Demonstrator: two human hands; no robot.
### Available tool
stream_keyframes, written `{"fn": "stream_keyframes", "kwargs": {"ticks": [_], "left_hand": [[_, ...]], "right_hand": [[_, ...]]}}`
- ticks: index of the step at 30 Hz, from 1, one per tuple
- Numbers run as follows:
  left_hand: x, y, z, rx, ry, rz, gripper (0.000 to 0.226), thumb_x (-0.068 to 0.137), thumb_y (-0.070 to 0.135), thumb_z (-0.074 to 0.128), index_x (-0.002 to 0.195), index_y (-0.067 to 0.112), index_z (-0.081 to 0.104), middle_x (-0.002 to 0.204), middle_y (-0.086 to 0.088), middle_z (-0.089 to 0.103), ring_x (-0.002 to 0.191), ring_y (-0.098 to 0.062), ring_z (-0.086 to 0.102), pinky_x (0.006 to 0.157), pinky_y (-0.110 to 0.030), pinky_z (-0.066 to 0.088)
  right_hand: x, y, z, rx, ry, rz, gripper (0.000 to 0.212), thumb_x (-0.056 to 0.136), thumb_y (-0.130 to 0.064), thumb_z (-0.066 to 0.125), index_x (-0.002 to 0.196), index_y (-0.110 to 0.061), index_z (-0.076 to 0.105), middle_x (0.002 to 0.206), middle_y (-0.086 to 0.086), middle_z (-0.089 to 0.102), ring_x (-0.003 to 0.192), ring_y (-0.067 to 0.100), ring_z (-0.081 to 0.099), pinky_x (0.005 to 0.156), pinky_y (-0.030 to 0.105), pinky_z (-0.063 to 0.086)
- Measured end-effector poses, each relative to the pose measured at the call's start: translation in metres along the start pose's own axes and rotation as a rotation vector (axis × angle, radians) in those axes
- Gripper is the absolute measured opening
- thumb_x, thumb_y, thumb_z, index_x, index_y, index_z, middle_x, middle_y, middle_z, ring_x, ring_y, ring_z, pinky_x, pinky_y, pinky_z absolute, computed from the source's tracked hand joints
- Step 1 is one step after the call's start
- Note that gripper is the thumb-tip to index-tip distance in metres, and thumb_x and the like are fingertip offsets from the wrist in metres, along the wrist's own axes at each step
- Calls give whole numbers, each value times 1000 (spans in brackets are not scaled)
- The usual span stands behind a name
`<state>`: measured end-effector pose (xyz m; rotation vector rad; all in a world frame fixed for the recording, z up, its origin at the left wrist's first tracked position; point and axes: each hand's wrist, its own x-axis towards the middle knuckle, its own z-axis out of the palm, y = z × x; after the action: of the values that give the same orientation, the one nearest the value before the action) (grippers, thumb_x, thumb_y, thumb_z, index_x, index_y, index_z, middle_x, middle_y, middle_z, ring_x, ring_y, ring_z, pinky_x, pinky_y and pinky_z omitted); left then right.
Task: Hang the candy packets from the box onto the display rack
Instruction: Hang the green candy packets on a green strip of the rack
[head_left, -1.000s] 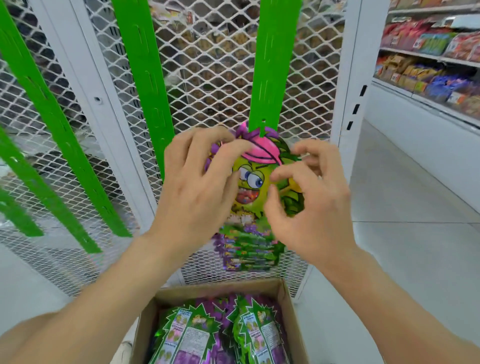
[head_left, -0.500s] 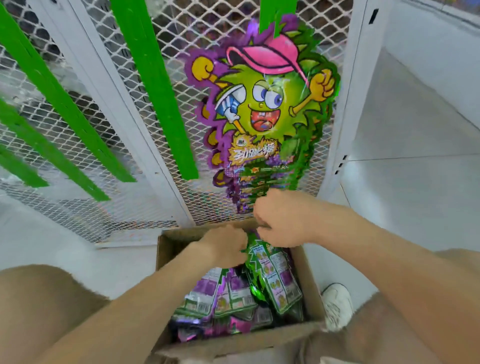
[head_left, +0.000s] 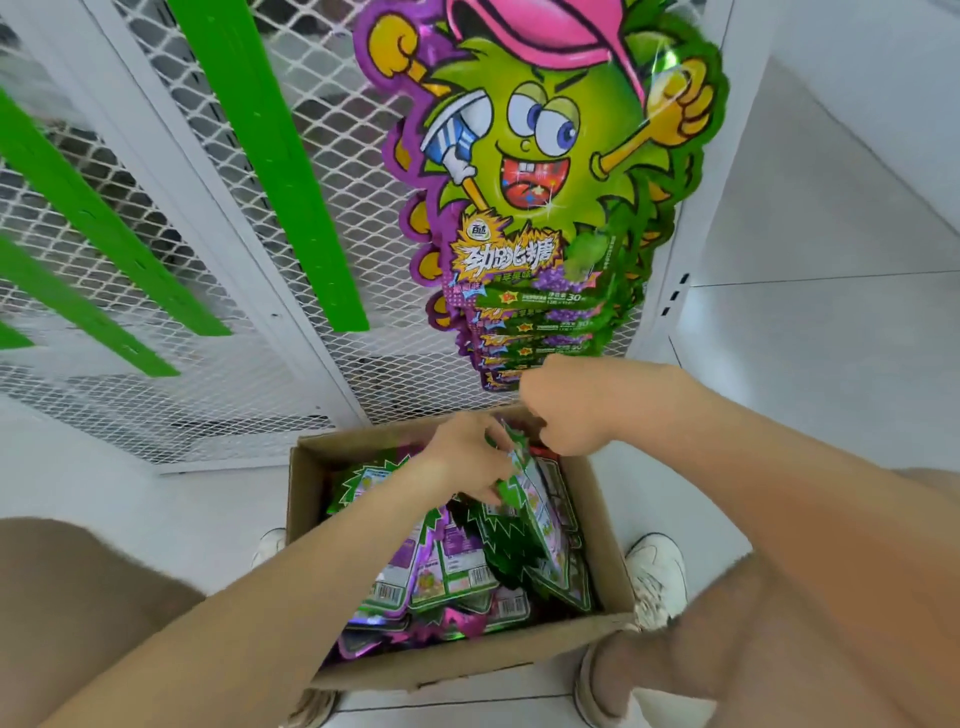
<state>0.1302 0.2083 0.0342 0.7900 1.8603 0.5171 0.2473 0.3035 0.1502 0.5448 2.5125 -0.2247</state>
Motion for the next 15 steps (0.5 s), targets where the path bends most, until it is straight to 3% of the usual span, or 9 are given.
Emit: {"fn": "stream_keyframes", "kwargs": {"ticks": [2, 5, 7, 9, 10, 12, 13, 15], "left_hand": [[-17, 18, -12, -163, 15, -22, 20, 91, -7, 73, 109, 2, 73, 106, -22, 74, 71, -29, 80, 65, -38, 67], [-52, 40, -34, -288, 37, 17, 14, 89, -10, 74, 102, -7, 76, 89, -23, 79, 77, -31, 81, 74, -39, 68], [-78, 52, -50, -343, 63, 53, 16, 86, -9, 77, 102, -12, 77, 88, -23, 80, 82, -30, 81, 76, -36, 67], [-95, 61, -65, -391, 77, 93, 21, 90, -4, 78, 108, -14, 74, 92, -26, 79, 81, -28, 80, 73, -34, 68], [-104, 65, -71, -355, 98, 114, 23, 94, 6, 78, 110, -11, 75, 90, -23, 79, 77, -26, 80, 70, -33, 68], [-114, 69, -85, -77, 263, 184, 30, 99, 36, 74, 106, 7, 79, 73, -7, 72, 63, -19, 73, 63, -30, 62], [-120, 70, -93, 95, 368, 230, 33, 98, 48, 71, 101, 16, 80, 65, -4, 64, 60, -18, 67, 62, -27, 54], [-130, 72, -106, 270, 488, 307, 33, 92, 56, 69, 93, 25, 81, 68, -5, 63, 71, -26, 61, 73, -32, 51]], "right_hand": [[-3, -3, -1, 42, -77, -10, 37, 93, -25, 71, 70, -12, 45, 62, 2, 44, 53, 20, 41, 49, 30, 30], [-10, -17, -2, 191, -92, -31, 53, 79, -47, 86, 65, -13, 48, 55, -1, 40, 50, 20, 40, 49, 29, 30], [-11, -27, 2, 249, 16, 0, 47, 79, -39, 86, 68, -12, 50, 56, 0, 44, 51, 21, 45, 47, 29, 36], [-11, -29, 3, 294, 125, 38, 20, 82, -19, 74, 85, -7, 58, 67, 3, 54, 59, 25, 53, 50, 39, 50], [-14, -26, 1, 323, 147, 55, 19, 83, -11, 68, 99, -5, 62, 72, 3, 56, 61, 24, 55, 51, 40, 49], [-26, -17, -10, 375, 168, 25, 42, 81, -5, 63, 122, -10, 63, 76, -2, 56, 59, 14, 54, 50, 30, 43], [-31, -10, -16, 421, 200, -7, 38, 80, -3, 64, 117, -13, 67, 74, -3, 55, 56, 12, 51, 53, 27, 41], [-42, 2, -24, 602, 267, -20, 13, 81, 2, 66, 93, -1, 65, 66, 6, 52, 53, 16, 43, 51, 25, 37]]}}
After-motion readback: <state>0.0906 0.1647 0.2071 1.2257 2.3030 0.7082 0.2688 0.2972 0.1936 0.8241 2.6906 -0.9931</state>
